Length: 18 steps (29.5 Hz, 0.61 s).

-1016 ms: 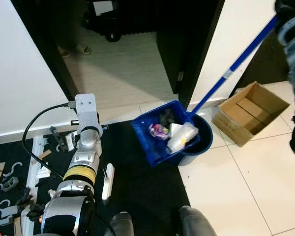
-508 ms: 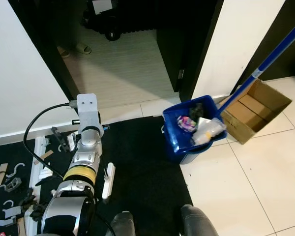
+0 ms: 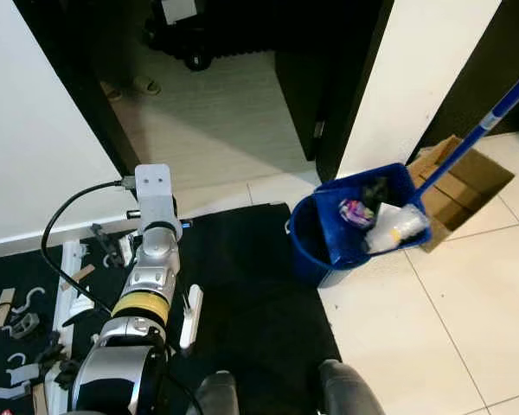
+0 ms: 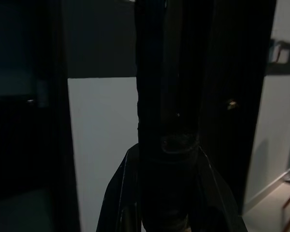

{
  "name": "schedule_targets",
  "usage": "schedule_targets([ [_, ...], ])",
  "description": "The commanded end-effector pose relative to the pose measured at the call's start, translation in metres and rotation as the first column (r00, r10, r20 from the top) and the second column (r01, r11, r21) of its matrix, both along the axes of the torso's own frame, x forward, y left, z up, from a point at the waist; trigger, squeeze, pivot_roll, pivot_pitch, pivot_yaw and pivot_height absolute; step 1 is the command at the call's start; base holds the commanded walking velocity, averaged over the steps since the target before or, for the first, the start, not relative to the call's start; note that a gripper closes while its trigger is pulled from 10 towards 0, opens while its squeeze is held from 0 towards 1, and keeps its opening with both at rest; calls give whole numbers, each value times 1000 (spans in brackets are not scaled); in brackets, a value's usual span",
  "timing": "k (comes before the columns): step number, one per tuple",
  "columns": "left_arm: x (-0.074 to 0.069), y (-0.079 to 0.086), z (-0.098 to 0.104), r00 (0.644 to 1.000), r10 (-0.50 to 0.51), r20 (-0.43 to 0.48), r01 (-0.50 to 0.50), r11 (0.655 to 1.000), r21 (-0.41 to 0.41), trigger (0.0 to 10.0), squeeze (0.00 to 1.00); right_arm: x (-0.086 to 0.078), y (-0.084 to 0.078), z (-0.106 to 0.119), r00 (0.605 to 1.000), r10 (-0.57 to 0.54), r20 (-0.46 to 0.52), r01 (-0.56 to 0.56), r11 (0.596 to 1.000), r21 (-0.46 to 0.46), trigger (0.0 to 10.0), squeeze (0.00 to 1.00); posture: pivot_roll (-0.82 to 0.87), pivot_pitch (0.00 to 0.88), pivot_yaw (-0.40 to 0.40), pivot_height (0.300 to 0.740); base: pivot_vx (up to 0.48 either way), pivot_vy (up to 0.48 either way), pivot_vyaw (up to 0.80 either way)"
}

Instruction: Sweep floor

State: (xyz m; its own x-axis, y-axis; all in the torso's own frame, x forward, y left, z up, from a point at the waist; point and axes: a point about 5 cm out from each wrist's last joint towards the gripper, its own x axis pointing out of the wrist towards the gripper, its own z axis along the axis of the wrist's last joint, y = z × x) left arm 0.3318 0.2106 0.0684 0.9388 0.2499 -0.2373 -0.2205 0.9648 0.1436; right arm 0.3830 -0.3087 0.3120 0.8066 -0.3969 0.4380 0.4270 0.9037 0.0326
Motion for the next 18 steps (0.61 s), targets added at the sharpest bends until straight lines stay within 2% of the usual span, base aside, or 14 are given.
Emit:
schedule_targets([
  [1,1,2,5,999,-9,31,8,1000,25,10000,0,-4,0,10,998,-29,60,32,998,-51,10000,0,14,37,-7,740,0,0,0],
  [6,1,1,6,999,-13,32,12,1000,27,10000,0,0,14,1,998,-31,58,37,994,-107,10000,0,15,36,-7,740,0,0,0],
  [7,1,1,6,999,-14,32,13,1000,28,10000,0,2,23,-5,998,-15,54,22,990,-138,10000,0,17,35,-7,740,0,0,0],
  [9,1,2,6,999,-13,32,12,999,29,10000,0,4,30,-9,999,-2,51,10,987,-160,10000,0,17,35,-7,740,0,0,0],
  [12,1,2,6,999,-13,32,12,999,30,10000,0,5,32,-11,999,3,50,6,986,-168,10000,0,17,35,-7,740,0,0,0],
  [18,2,3,7,999,-9,38,8,1000,31,10000,0,9,57,-16,997,8,78,9,977,-214,10000,0,21,30,-10,740,0,0,0],
])
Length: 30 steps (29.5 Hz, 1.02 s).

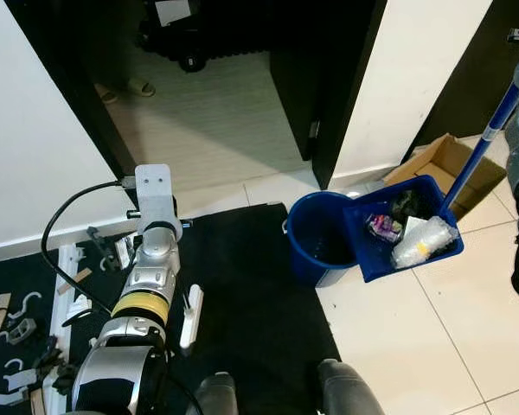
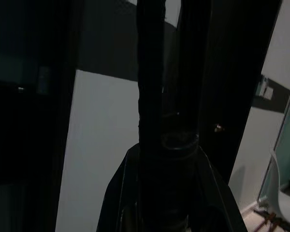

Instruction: Sweep floor

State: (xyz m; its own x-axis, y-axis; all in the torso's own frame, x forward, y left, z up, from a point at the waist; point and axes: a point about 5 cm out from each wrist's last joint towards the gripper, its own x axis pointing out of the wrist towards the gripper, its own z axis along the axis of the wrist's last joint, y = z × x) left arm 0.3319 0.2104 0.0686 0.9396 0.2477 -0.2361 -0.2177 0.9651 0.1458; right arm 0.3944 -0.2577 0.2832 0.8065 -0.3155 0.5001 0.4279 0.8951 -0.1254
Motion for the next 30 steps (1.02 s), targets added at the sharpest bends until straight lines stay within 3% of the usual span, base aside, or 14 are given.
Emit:
schedule_targets([
  [1,2,3,7,999,-6,38,5,1000,28,10000,0,-2,6,13,997,9,79,-6,999,-41,10000,0,21,30,-10,740,0,0,0],
  [10,2,6,8,999,2,44,-4,1000,28,10000,0,0,24,23,987,-50,151,63,995,-82,10000,0,22,36,-14,740,0,0,0],
  [12,2,9,9,999,8,46,-9,1000,29,10000,0,1,36,25,982,-59,179,79,991,-104,10000,0,23,36,-16,740,0,0,0],
  [21,2,10,12,998,12,56,-14,999,36,10000,0,4,60,30,973,-65,220,99,984,-147,10000,0,33,49,-25,740,0,0,0],
  [30,1,15,13,998,16,61,-19,999,44,10000,0,4,67,38,960,-111,257,156,975,-159,10000,0,42,56,-31,740,0,0,0],
])
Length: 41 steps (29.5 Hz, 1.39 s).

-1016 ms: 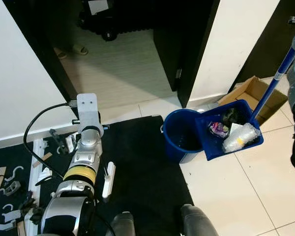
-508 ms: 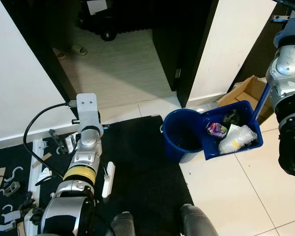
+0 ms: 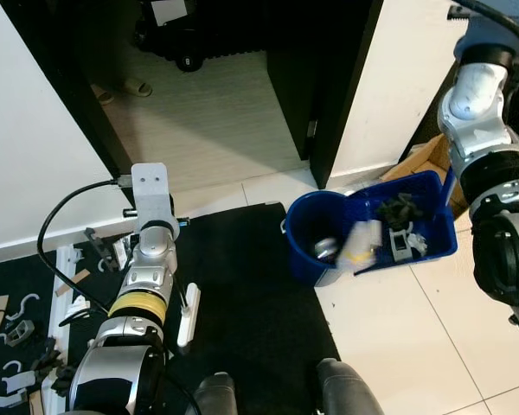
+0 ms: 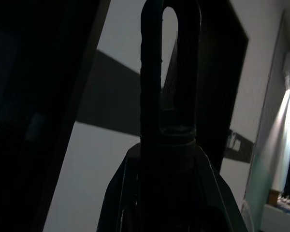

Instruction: Sweep floor

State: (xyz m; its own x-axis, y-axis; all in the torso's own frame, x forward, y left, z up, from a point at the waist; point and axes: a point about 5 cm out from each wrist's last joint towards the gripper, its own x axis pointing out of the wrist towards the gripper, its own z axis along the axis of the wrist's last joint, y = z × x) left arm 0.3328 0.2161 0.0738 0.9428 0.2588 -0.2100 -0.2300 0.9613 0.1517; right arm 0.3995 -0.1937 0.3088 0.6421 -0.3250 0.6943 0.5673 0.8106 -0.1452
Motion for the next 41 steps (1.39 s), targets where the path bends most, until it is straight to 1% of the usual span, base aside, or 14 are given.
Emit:
schedule_targets([
  [1,0,9,8,999,10,36,-11,999,33,10000,0,-1,4,13,999,-11,44,13,999,-41,10000,0,42,56,-31,740,0,0,0],
  [8,0,9,8,999,10,35,-11,999,33,10000,0,0,5,14,999,-39,35,41,997,-62,10000,0,41,60,-29,740,0,0,0],
  [15,-1,7,7,999,3,32,-5,999,32,10000,0,1,9,7,998,-62,18,64,994,-89,10000,0,42,67,-27,740,0,0,0],
  [20,-2,8,7,1000,2,29,-3,999,35,10000,0,2,19,6,998,-56,27,59,990,-132,10000,0,46,70,-29,740,0,0,0],
  [22,-2,8,7,1000,4,30,-5,999,35,10000,0,2,27,7,998,-46,40,52,986,-158,10000,0,50,76,-34,740,0,0,0],
  [26,-2,9,7,999,5,31,-6,999,37,10000,0,1,33,9,997,-43,58,52,983,-175,10000,0,53,80,-37,740,0,0,0],
  [28,-2,9,7,999,6,34,-7,999,38,10000,0,1,39,11,997,-35,76,48,982,-183,10000,0,53,80,-37,740,0,0,0],
  [29,-2,9,7,999,6,35,-8,999,38,10000,0,0,45,13,995,-29,98,48,978,-204,10000,0,54,82,-40,740,0,0,0],
  [31,-2,9,7,999,7,35,-8,999,38,10000,0,0,49,13,994,-22,108,45,976,-214,10000,0,55,82,-40,740,0,0,0],
  [32,-3,9,8,999,8,36,-9,999,38,10000,0,-1,54,13,992,-11,123,40,972,-233,10000,0,56,81,-42,740,0,0,0],
  [34,-3,9,8,999,8,37,-9,999,38,10000,0,-2,56,13,992,-9,130,40,970,-241,10000,0,56,81,-42,740,0,0,0],
  [38,-3,10,9,999,9,42,-11,999,40,10000,0,-3,67,9,990,20,138,17,964,-264,10000,0,57,80,-45,740,0,0,0],
  [40,-3,10,9,999,9,43,-11,999,41,10000,0,-3,68,8,990,24,140,15,964,-267,10000,0,57,80,-45,740,0,0,0],
  [41,-3,10,9,999,9,44,-11,999,42,10000,0,-4,74,7,988,41,149,2,960,-280,10000,0,56,79,-46,740,0,0,0],
])
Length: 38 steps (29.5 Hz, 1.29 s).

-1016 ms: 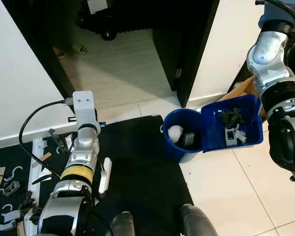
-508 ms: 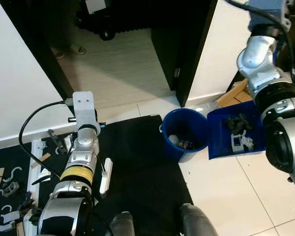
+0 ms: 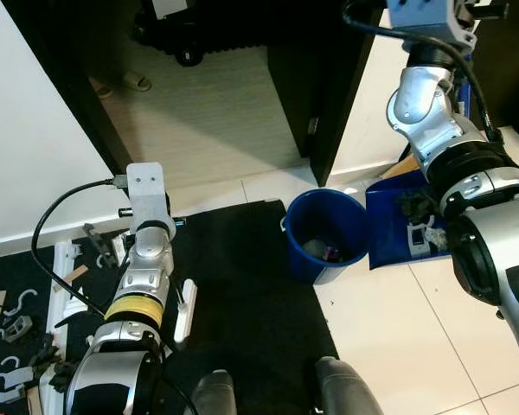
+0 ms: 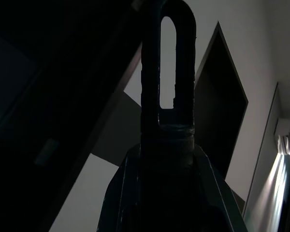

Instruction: Sweep floor

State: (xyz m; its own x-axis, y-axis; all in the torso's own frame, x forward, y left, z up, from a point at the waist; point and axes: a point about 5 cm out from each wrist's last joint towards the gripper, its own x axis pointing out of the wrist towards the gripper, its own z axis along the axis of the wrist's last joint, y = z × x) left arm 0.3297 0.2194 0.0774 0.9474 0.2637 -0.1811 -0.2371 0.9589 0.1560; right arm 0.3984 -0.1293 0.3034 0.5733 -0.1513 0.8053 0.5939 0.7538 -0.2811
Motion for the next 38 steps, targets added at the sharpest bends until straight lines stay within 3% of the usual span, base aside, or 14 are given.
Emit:
schedule_targets([
  [1,1,7,6,1000,8,18,-8,999,31,10000,0,-4,15,11,996,48,71,-43,997,-65,10000,0,56,79,-46,740,0,0,0],
  [6,0,7,6,1000,8,20,-8,999,31,10000,0,-4,21,8,995,68,67,-62,995,-76,10000,0,56,77,-47,740,0,0,0],
  [13,0,7,6,1000,12,23,-13,999,29,10000,0,-10,48,-7,984,165,65,-154,978,-144,10000,0,57,72,-59,740,0,0,0],
  [18,0,7,6,1000,15,23,-16,999,28,10000,0,-13,58,-13,978,199,64,-185,967,-176,10000,0,55,70,-62,740,0,0,0],
  [26,-1,8,6,999,27,24,-27,999,24,10000,0,-24,83,-35,951,302,63,-267,909,-321,10000,0,55,75,-69,740,0,0,0],
  [38,-1,9,6,999,34,25,-35,999,21,10000,0,-29,90,-51,942,333,42,-295,881,-371,10000,0,54,74,-72,740,0,0,0],
])
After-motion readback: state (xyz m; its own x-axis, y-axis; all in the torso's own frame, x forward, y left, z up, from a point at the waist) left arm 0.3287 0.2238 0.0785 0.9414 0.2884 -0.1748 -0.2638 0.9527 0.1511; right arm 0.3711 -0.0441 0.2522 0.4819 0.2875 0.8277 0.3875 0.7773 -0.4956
